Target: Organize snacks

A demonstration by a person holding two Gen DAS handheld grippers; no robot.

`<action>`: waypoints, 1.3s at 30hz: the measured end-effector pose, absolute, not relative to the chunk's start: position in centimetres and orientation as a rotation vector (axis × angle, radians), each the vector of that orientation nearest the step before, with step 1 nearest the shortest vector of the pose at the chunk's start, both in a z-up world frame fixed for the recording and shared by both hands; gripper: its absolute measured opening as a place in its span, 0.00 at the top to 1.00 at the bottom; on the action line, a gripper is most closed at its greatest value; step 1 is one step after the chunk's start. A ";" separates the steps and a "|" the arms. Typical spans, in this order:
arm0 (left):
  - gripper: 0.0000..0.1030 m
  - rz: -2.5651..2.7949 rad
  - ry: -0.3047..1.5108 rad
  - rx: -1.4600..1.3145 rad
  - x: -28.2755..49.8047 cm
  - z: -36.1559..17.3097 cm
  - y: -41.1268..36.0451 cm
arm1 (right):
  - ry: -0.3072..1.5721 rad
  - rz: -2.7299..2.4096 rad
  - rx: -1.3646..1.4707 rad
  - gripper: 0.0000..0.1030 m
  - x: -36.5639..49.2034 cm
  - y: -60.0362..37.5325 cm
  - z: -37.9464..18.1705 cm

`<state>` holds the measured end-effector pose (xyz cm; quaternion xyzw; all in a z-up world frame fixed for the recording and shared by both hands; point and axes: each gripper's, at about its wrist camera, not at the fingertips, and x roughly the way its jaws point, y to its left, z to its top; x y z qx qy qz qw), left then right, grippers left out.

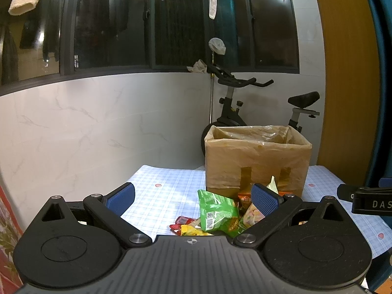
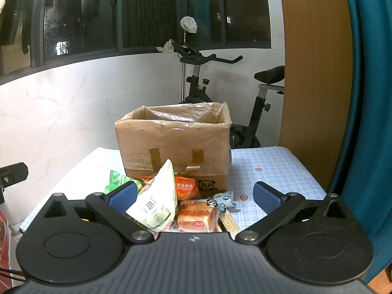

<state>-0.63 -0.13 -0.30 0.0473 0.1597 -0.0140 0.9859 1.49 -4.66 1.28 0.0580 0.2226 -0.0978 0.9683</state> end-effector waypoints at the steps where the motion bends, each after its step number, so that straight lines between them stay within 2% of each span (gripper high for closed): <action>1: 0.01 -0.030 0.323 0.094 -0.6 -0.3 -0.2 | 0.451 -0.197 0.118 0.01 1.4 -4.6 1.2; 14: 0.01 0.014 0.397 -0.010 3.7 -2.0 4.0 | 0.368 -0.098 0.065 0.00 4.1 -6.1 0.8; 25: 0.02 -0.070 0.544 -0.108 10.3 -8.5 5.7 | 0.447 -0.082 0.092 0.01 9.7 -6.2 -5.9; 31: 0.03 -0.152 0.688 -0.099 14.1 -13.6 4.8 | 0.446 -0.072 0.055 0.01 10.7 -5.8 -7.9; 39: 0.03 -0.201 0.809 -0.046 16.5 -16.7 3.7 | 0.463 -0.036 0.066 0.02 11.7 -5.8 -9.5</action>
